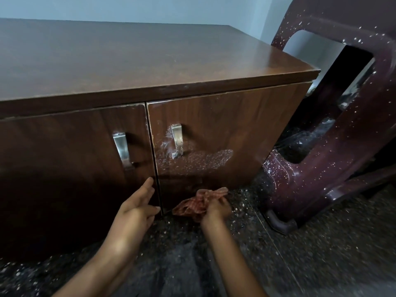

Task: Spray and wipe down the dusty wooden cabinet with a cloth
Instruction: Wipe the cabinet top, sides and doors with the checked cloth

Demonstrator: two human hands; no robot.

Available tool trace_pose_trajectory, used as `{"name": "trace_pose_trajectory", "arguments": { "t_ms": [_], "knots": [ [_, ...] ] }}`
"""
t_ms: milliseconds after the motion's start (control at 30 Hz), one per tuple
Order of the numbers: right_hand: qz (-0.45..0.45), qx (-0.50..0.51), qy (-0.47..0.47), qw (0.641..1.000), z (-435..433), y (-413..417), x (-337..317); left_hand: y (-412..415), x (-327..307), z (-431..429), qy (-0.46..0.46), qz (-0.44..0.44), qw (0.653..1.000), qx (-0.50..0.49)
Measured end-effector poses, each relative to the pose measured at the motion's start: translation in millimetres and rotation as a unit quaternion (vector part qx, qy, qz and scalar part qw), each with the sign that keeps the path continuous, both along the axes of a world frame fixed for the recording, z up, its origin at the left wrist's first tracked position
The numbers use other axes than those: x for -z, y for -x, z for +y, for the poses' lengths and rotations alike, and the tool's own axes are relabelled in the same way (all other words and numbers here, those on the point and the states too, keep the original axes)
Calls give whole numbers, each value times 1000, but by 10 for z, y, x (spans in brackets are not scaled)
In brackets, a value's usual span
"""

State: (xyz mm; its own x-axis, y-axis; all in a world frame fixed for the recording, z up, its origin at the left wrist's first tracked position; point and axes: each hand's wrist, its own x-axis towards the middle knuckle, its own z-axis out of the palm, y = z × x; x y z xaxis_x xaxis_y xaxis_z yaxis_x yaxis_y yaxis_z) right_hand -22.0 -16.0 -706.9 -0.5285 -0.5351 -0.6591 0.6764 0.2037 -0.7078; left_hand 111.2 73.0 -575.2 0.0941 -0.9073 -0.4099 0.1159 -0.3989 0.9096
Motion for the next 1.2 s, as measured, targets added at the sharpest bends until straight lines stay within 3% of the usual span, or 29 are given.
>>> {"name": "trace_pose_trajectory", "arguments": {
  "t_ms": [133,300,433,567,700,767,900,1067,1200],
  "knots": [
    [16,-59,57,996,151,-333,-80,-29,-43,-10,7,-1,1000,3],
    [103,-29,73,992,2,-93,-72,-146,3,4,-5,7,1000,-13],
    [99,-92,28,990,90,-164,178,-215,50,28,-12,26,999,-45],
    [23,-210,42,976,185,-558,539,-215,36,27,-10,40,998,-52],
    [23,-152,83,985,221,-473,52,-212,33,27,-4,44,997,-56],
    [66,-101,98,988,138,-295,-78,-230,42,30,-3,43,998,-54],
    [135,-85,52,986,114,-248,-12,-284,56,50,-6,39,998,-47],
    [106,-163,59,979,261,-573,-60,-294,43,69,0,31,999,-43],
    [34,-135,129,982,230,-538,-420,-289,40,74,0,14,999,-44]
  ]
}}
